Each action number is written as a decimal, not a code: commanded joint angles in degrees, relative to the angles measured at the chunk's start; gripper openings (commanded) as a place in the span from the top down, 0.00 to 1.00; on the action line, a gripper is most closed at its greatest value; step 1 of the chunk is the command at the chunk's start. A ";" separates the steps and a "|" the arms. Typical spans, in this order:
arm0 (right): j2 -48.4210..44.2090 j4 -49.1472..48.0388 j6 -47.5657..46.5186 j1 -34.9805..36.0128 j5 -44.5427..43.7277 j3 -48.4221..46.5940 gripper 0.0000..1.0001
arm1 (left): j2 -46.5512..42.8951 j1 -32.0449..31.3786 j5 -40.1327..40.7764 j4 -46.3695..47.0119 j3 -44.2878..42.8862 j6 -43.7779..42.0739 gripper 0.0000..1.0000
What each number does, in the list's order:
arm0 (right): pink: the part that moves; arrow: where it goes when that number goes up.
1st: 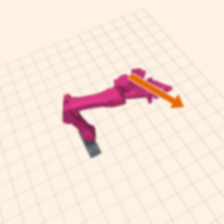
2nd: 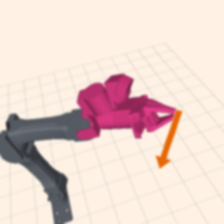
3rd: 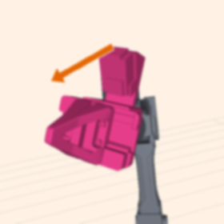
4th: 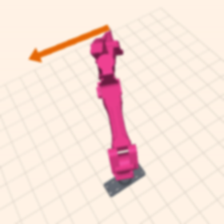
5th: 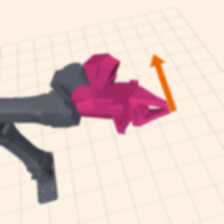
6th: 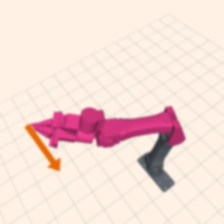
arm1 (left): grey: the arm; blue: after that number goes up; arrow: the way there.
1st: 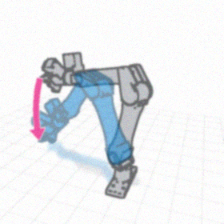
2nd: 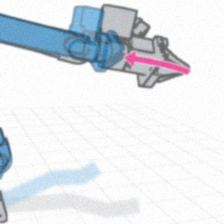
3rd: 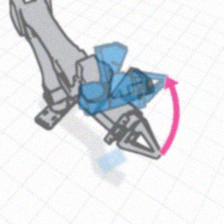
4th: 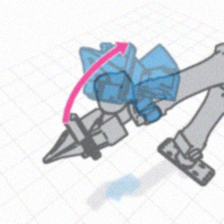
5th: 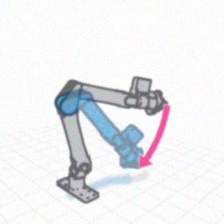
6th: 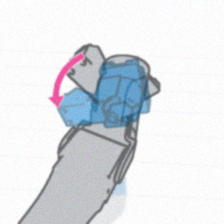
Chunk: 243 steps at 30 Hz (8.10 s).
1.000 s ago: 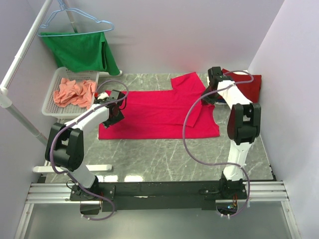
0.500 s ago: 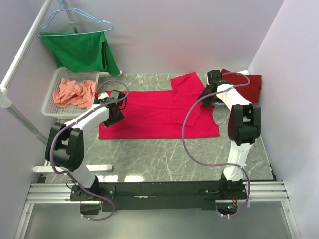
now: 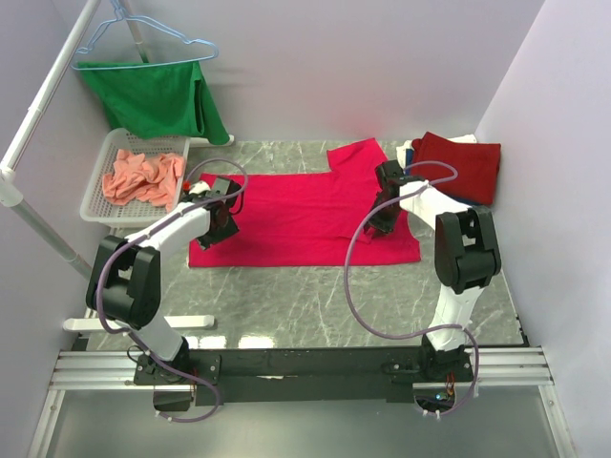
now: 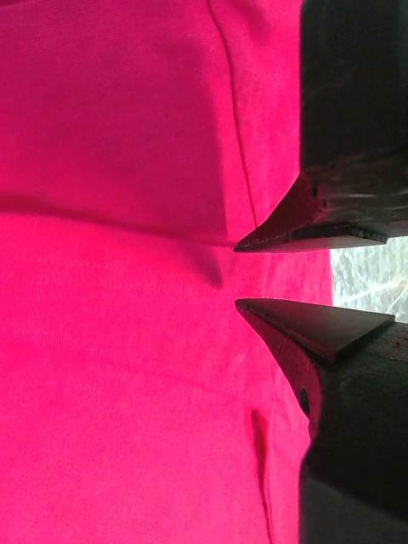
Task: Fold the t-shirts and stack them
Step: Fold the tshirt
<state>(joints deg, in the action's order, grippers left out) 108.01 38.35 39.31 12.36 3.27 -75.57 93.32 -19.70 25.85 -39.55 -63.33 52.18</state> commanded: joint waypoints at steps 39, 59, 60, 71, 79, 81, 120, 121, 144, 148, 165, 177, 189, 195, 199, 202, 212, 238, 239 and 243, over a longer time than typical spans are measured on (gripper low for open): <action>4.57 2.26 0.68 2.76 -0.20 -12.30 1.00 | -2.79 -0.25 0.96 -0.26 0.49 0.38 0.36; 10.14 0.75 -3.45 2.76 -0.26 -25.25 0.58 | -2.96 -0.25 2.37 -0.09 -0.92 -1.29 0.35; 9.34 1.37 -3.97 2.67 -1.41 -24.11 0.58 | -2.79 -0.33 2.45 0.00 -0.83 -1.38 0.35; 2.04 5.16 -2.93 2.76 -6.17 -5.32 0.59 | -0.16 -0.25 -2.46 1.84 3.47 -0.68 0.34; -1.92 2.70 -1.78 2.76 -5.81 5.95 0.59 | 1.86 -0.16 -5.54 1.76 6.81 1.25 0.33; -2.18 2.87 -1.78 2.76 -6.25 7.98 0.60 | 2.57 -0.07 -5.72 1.06 7.17 1.78 0.33; -21.07 3.48 3.05 5.48 -4.32 35.40 0.64 | -12.02 -4.82 -12.84 -16.70 20.18 13.03 0.29; -21.69 4.62 4.10 5.57 -5.19 35.49 0.64 | -12.02 -4.82 -12.14 -17.22 19.83 13.12 0.29; -29.88 11.48 7.19 7.24 -12.05 24.27 0.64 | -11.85 -4.64 1.30 -15.49 -1.79 7.24 0.26; -25.57 11.49 6.04 7.24 -11.62 18.45 0.65 | -3.25 -2.45 4.64 -12.57 -7.76 4.17 0.27; -15.20 9.37 3.49 7.33 -9.77 11.15 0.66 | 17.85 9.41 4.49 9.84 -21.92 -8.32 0.44; -11.77 10.69 2.70 7.41 -10.38 8.25 0.66 | 27.79 11.97 -0.62 7.04 -29.57 -7.36 0.46; -8.87 12.10 2.53 7.33 -10.65 4.91 0.69 | 32.28 11.97 -2.29 3.25 -33.08 -7.62 0.57; -8.25 12.72 2.70 7.24 -11.00 4.03 0.70 | 32.45 11.97 -1.76 2.02 -33.70 -7.80 0.68; -7.72 12.89 2.79 7.24 -11.00 3.85 0.70 | 32.37 11.97 -1.06 1.14 -33.52 -7.89 0.76; -7.46 12.98 2.88 7.33 -11.09 3.59 0.71 | 31.84 11.97 -0.27 0.62 -33.17 -7.97 0.86; -4.91 13.86 2.96 6.72 -12.93 -2.38 0.71 | 28.94 11.97 4.21 -0.53 -31.42 -8.24 0.99; 28.75 1.30 -5.02 -6.21 -18.21 -45.97 0.66 | 24.89 11.97 1.31 -0.35 -30.45 -12.72 0.99; 29.27 0.51 -5.82 -6.29 -17.86 -46.50 0.65 | 25.07 11.97 1.14 -0.53 -30.62 -12.72 0.99; 32.61 1.46 -6.53 -7.35 -14.25 -50.72 0.64 | 25.77 11.97 0.96 -1.32 -31.68 -12.81 0.99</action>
<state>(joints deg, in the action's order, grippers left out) 138.23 42.15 35.31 5.69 -12.86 -121.19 120.46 -7.84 27.16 -39.75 -92.40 40.71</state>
